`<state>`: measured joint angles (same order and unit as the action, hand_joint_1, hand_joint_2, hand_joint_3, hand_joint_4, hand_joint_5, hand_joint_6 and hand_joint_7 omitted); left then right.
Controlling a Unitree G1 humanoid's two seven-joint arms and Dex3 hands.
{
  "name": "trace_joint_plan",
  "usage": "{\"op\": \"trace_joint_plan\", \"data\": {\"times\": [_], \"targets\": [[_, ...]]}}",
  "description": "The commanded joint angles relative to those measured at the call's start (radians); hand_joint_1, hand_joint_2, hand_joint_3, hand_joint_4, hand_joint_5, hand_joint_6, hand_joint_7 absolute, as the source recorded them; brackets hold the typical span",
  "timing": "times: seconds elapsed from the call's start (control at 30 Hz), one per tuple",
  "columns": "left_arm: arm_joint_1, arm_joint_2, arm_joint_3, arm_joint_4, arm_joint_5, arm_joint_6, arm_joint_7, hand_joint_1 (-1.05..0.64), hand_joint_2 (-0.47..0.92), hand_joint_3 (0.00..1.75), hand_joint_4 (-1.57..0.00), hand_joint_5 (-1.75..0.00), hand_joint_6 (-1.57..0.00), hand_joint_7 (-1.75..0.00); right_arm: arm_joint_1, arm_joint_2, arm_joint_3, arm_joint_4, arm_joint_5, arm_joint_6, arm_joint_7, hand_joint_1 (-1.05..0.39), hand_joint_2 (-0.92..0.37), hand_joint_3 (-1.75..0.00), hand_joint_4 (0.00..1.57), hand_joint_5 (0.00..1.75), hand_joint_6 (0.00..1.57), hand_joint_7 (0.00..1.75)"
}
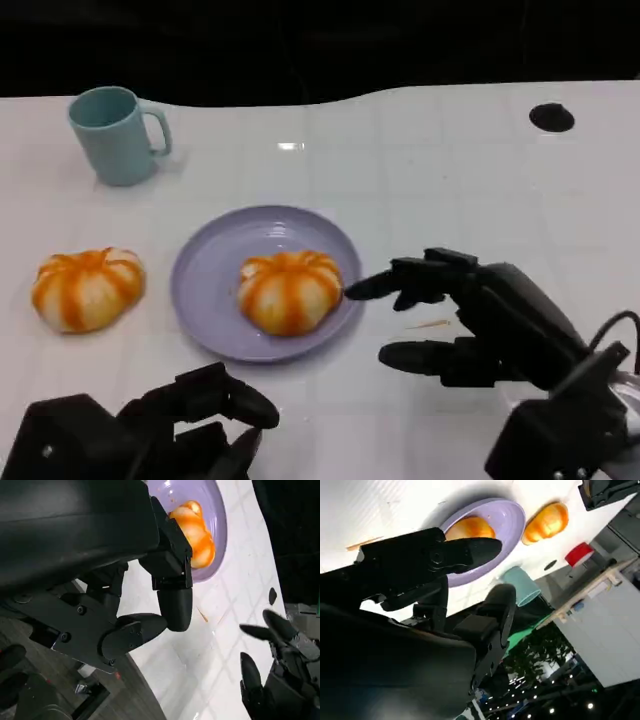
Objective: Grasp the bread from the table and place it into the plate.
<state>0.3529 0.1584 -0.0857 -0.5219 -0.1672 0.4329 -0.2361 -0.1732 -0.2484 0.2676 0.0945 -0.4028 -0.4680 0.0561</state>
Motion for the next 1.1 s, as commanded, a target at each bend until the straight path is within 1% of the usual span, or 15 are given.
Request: {"op": "trace_joint_plan", "data": {"times": [0.03,0.07,0.13,0.17,0.27,0.4,0.5,0.63,0.77,0.93,1.1], "targets": [[0.001,0.005,0.004,0.001,0.001,-0.003,0.006,-0.23,0.68,0.89,-0.68,-1.75,-0.63,-1.33,0.059,-0.038,-0.049,-0.049,0.026,-0.016,0.001,-0.19,-0.49,-1.01,0.64,1.45,0.71,0.92],[0.001,0.004,0.004,0.000,0.000,-0.003,0.007,-0.23,0.68,0.89,-0.68,-1.75,-0.63,-1.34,0.073,-0.045,-0.059,-0.060,0.029,-0.020,0.001,-0.14,-0.46,-1.06,0.70,1.44,0.77,0.92],[0.000,0.003,0.004,0.000,0.000,-0.001,0.008,-0.24,0.68,0.89,-0.68,-1.75,-0.63,-1.34,0.099,-0.054,-0.075,-0.084,0.035,-0.015,0.006,-0.10,-0.44,-1.09,0.76,1.45,0.83,0.93],[-0.001,0.003,0.004,-0.001,0.000,0.000,0.009,-0.24,0.68,0.89,-0.68,-1.75,-0.63,-1.34,0.113,-0.059,-0.083,-0.099,0.040,-0.007,0.011,-0.08,-0.43,-1.15,0.79,1.50,0.86,0.99],[-0.002,0.002,0.007,-0.002,-0.005,0.005,0.007,-0.23,0.68,0.90,-0.68,-1.75,-0.63,-1.34,0.153,-0.067,-0.109,-0.143,0.051,0.019,0.025,-0.05,-0.37,-1.29,0.84,1.62,0.88,1.11],[-0.007,0.010,0.004,0.001,0.003,-0.002,0.005,-0.25,0.67,0.90,-0.68,-1.75,-0.62,-1.34,0.213,-0.087,-0.138,-0.200,0.056,0.050,0.045,-0.01,-0.32,-1.41,0.86,1.69,0.89,1.23],[-0.009,0.011,0.004,0.001,0.005,0.001,0.006,-0.25,0.67,0.90,-0.69,-1.75,-0.62,-1.34,0.244,-0.100,-0.155,-0.220,0.055,0.045,0.051,0.00,-0.29,-1.43,0.88,1.72,0.89,1.31],[-0.008,0.016,0.002,-0.001,0.010,-0.002,0.005,-0.26,0.66,0.90,-0.70,-1.75,-0.62,-1.34,0.292,-0.110,-0.176,-0.249,0.058,0.041,0.058,-0.01,-0.27,-1.44,0.89,1.74,0.87,1.35],[-0.006,0.015,0.006,0.001,0.005,-0.006,0.002,-0.27,0.66,0.90,-0.71,-1.75,-0.63,-1.34,0.344,-0.118,-0.190,-0.290,0.031,0.059,0.054,-0.04,-0.23,-1.44,0.90,1.75,0.85,1.38],[-0.009,0.025,0.003,0.002,0.019,-0.014,0.001,-0.27,0.67,0.89,-0.70,-1.75,-0.63,-1.34,0.393,-0.108,-0.204,-0.315,0.014,0.088,0.046,-0.02,-0.22,-1.46,0.91,1.75,0.84,1.40],[-0.010,0.029,0.006,0.004,0.012,-0.013,-0.002,-0.27,0.68,0.88,-0.70,-1.75,-0.62,-1.34,0.409,-0.097,-0.203,-0.305,-0.007,0.100,0.027,-0.01,-0.22,-1.45,0.90,1.75,0.83,1.42]]}}
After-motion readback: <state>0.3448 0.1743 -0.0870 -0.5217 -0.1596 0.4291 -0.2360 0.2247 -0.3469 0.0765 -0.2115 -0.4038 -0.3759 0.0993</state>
